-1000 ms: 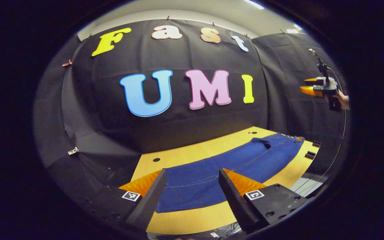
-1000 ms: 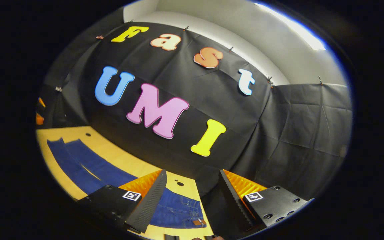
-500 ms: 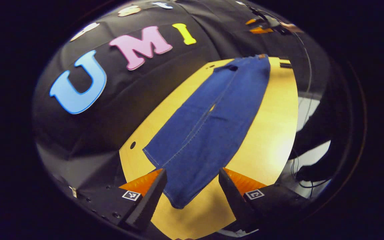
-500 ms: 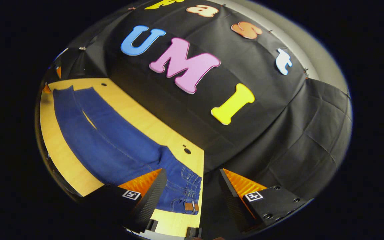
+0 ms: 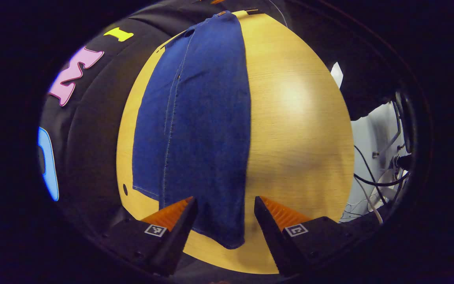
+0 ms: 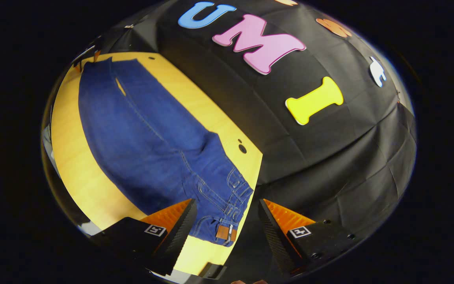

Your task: Grasp the waist and the cuffs of the jeans and fold them to make the two legs overlap; first hold the waist and fold one-third of the jeans toward the cuffs, then hold the cuffs and fold the remaining one-third in the same direction to finish folding.

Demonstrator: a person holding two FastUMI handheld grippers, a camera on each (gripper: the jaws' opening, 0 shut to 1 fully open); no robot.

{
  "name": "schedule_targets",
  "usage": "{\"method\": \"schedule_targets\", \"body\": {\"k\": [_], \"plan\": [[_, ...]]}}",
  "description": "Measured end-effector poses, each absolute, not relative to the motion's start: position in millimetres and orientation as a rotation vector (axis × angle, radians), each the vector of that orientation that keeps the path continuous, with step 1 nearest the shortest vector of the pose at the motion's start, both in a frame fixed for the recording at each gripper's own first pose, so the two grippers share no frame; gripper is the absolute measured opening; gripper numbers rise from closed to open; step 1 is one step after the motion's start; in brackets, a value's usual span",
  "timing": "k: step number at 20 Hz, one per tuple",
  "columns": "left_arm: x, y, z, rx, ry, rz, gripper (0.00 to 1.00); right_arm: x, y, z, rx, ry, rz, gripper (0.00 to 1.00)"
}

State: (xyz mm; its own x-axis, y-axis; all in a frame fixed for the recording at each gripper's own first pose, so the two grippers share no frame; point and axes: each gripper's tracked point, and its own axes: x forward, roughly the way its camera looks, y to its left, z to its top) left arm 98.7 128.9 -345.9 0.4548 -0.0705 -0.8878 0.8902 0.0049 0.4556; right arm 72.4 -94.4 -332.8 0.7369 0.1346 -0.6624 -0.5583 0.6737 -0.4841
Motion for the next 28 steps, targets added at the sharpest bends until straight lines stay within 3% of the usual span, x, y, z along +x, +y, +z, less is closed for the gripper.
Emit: {"method": "schedule_targets", "body": {"k": [7,11,14,16,19,20,21,22,23,24,26,28], "plan": [[102,123,-345,1.382,0.791,-0.988,0.92,45,-121,-407,-1.172,0.667,0.753,0.96],[102,123,-349,1.343,0.846,-0.979,0.91,30,-129,-457,-1.337,0.692,0.924,0.96],[102,123,-349,1.341,0.879,-0.997,0.91,28,-125,-475,-1.394,0.693,0.980,0.96],[100,123,-351,1.316,0.935,-1.002,0.86,35,-111,-475,-1.406,0.678,0.989,0.88],[96,123,-359,1.267,1.011,-0.999,0.80,36,-103,-481,-1.394,0.707,0.989,0.87],[93,120,-357,1.244,1.038,-1.002,0.75,29,-106,-486,-1.374,0.745,0.998,0.73],[91,122,-359,1.234,1.068,-0.994,0.51,27,-106,-485,-1.365,0.746,0.994,0.59],[89,121,-360,1.224,1.083,-0.996,0.46,26,-105,-490,-1.352,0.754,0.999,0.45],[91,123,-363,1.228,1.084,-0.973,0.31,22,-108,-492,-1.333,0.773,0.989,0.41],[94,120,-359,1.225,1.077,-0.957,0.19,20,-109,-491,-1.314,0.788,0.975,0.20],[95,120,-361,1.216,1.079,-0.937,0.08,20,-109,-492,-1.230,0.891,0.908,0.08],[96,121,-360,1.171,1.096,-0.935,0.06,23,-109,-490,-1.093,1.001,0.834,0.08]]}}
